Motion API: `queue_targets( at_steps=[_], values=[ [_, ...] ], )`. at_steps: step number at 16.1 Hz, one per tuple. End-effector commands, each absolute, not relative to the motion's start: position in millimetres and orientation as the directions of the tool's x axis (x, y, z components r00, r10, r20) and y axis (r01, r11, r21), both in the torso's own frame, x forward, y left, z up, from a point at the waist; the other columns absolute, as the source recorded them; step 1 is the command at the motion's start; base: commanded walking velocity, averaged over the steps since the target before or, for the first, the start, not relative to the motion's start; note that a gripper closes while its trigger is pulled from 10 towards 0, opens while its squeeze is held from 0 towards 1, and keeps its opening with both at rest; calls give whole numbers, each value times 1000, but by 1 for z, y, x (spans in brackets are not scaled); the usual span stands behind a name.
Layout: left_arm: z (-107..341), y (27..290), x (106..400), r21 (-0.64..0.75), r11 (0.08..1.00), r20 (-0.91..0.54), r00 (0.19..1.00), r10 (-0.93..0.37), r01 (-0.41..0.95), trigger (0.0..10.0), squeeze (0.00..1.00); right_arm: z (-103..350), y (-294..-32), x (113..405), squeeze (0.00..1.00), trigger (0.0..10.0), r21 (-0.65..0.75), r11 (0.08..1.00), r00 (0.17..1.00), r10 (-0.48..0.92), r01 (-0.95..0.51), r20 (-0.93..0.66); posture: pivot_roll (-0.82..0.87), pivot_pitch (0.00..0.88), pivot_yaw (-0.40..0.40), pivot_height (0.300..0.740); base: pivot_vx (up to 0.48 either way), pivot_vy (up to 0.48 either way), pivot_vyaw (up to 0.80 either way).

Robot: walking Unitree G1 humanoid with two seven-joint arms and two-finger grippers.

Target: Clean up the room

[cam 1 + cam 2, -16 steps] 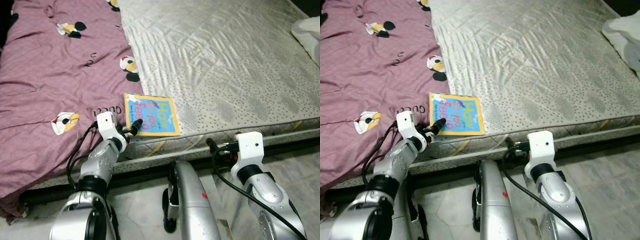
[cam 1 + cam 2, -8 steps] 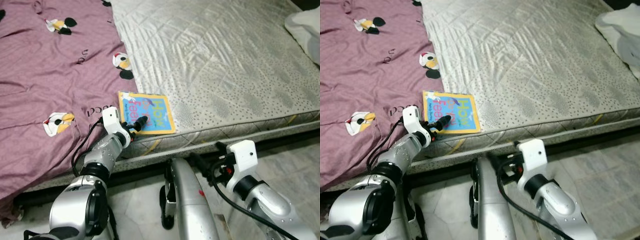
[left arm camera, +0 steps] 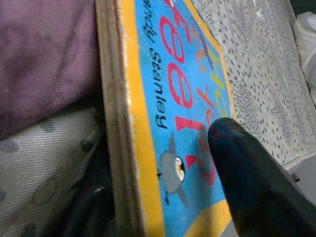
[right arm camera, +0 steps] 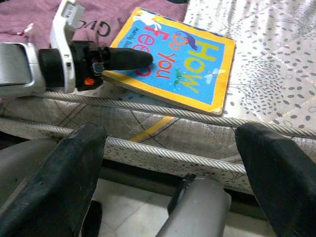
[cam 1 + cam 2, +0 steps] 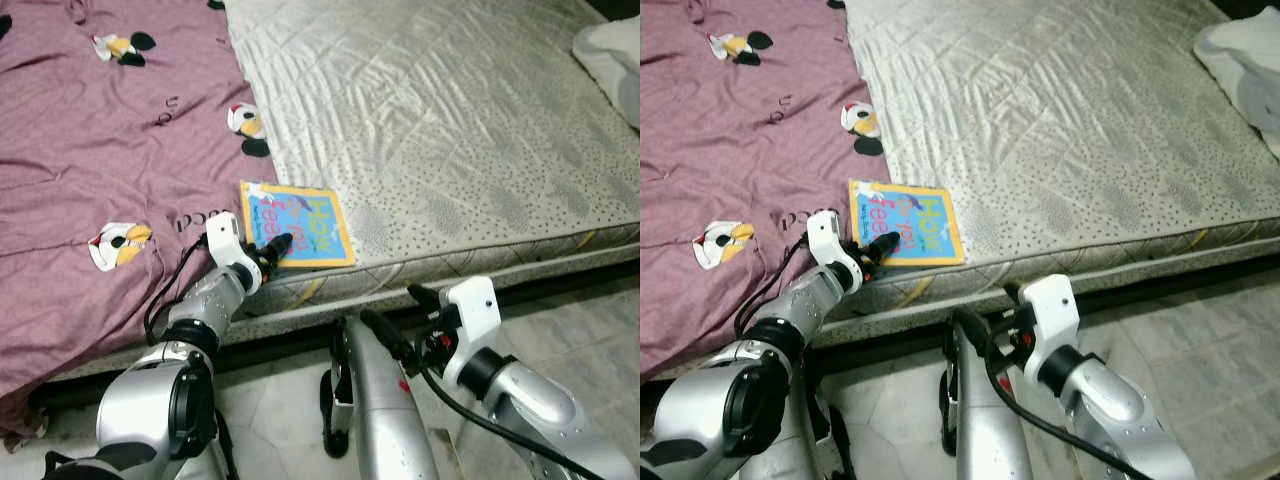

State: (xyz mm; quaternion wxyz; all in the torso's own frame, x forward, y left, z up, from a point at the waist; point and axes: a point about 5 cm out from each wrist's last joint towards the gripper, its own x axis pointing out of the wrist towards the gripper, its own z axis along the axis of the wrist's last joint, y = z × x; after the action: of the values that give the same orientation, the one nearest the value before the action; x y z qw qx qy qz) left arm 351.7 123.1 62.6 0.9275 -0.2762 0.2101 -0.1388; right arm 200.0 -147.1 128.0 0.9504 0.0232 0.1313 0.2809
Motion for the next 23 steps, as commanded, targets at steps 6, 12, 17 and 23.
queue_targets(
  at_steps=[6,12,17,23],
  values=[
    [65,118,354,-577,801,-305,868,-392,159,0,0,124,-147,201,0,10000,114,848,812,529,-518,-248,-261,173,-101,533,0,0,0],
    [71,119,358,-590,792,-285,879,-383,154,0,0,124,-146,206,0,10000,148,847,815,532,-511,-232,-255,153,-93,533,0,0,0],
    [89,115,366,-529,809,-190,892,-410,259,0,0,121,-139,229,0,10000,183,865,842,499,-467,-206,-185,112,-73,533,0,0,0],
    [171,143,390,-347,854,183,921,-343,388,0,0,121,-136,267,0,10000,143,956,952,275,-256,-134,-80,37,-44,533,0,0,0]
  ],
)
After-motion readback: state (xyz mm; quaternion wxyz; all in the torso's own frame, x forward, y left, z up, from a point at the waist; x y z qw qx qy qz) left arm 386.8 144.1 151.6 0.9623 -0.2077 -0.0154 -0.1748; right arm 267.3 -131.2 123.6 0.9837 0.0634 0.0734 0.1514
